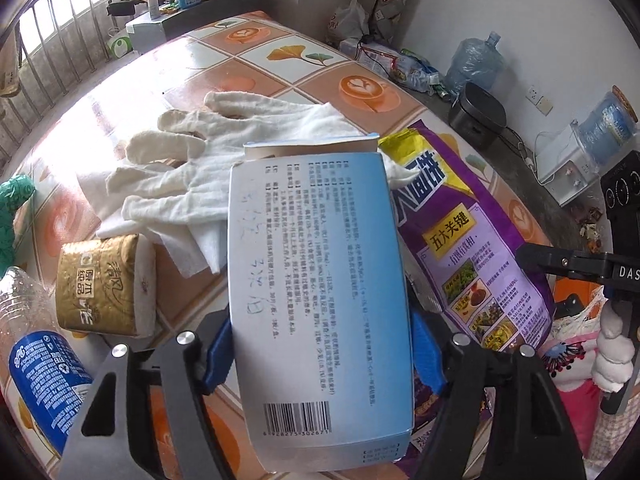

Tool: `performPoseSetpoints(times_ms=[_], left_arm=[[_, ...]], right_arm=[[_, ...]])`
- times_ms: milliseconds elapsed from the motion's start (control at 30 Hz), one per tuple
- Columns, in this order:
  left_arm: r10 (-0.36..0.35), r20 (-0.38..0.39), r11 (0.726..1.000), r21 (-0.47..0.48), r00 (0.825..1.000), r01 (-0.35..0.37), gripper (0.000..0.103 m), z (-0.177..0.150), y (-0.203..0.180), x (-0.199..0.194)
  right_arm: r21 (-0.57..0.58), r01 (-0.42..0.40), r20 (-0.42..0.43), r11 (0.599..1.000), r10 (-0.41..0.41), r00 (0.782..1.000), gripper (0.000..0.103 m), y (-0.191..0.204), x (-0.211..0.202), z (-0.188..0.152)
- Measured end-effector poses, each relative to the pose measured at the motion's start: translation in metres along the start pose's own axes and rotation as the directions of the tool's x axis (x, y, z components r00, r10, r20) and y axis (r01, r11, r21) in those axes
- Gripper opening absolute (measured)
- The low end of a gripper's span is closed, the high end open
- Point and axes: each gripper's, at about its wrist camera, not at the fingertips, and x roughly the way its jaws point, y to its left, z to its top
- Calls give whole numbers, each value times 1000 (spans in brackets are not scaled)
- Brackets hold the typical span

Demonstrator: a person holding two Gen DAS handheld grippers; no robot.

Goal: Collect trash
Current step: 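Lift the white-blue box and purple snack bag off the table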

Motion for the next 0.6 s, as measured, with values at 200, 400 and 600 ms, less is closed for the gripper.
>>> performPoseSetpoints(times_ms=[200,400,600], left_arm=[[-7,1,1000,1,1000,7,71,0,0,2],[-6,10,1000,7,1000,6,70,2,-1,1],[18,44,1000,5,999,-18,70,7,6,-7]], right_arm=[[0,-56,-27,998,56,998,25,7,13,-1],[0,-30,-24,1000,30,999,4,11,18,-1],[-18,-28,17,999,28,999,1,7,-8,-3]])
